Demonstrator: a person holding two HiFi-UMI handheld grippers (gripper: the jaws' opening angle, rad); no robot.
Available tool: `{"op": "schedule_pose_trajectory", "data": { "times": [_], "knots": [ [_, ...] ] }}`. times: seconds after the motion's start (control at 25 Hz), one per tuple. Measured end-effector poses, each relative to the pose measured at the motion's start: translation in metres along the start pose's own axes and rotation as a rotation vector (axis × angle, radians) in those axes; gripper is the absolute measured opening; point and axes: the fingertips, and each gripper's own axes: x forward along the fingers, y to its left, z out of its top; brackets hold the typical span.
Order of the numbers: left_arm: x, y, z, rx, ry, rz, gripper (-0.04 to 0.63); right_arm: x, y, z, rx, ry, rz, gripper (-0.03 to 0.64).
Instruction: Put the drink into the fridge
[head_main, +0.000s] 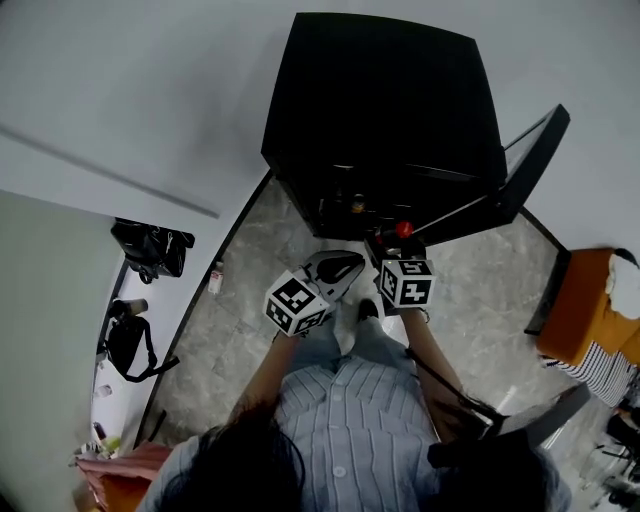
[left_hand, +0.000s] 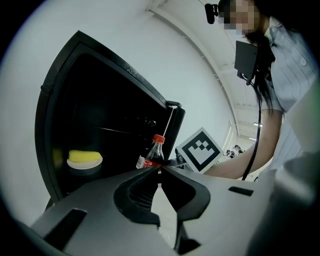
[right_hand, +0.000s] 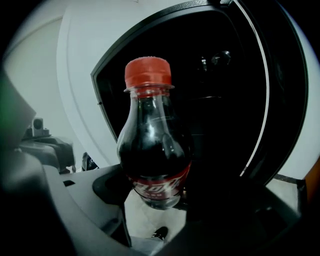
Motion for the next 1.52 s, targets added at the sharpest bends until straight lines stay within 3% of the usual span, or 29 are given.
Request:
{"op": "schedule_pose_trajectory", "data": {
  "times": [0.92,1.28,1.52],
  "knots": [
    [0.003,0.027,-0.025,-0.002,0.071,-0.034,0.011,0.112,-0.089,0.016,0.023,0.022,-0.245,0.296],
    [-0.005,0.034,-0.034,-0.018,0.095,-0.002,0.011,0.124,-0.098,0.012,-0.043,0.009,-0.257,0.296],
    [-0.005,0.039,-0.033,-0.029,0.091,0.015,0.011,0.129,-0.102,0.017,-0.061,-0.081,-0.250,0.296]
  ]
}}
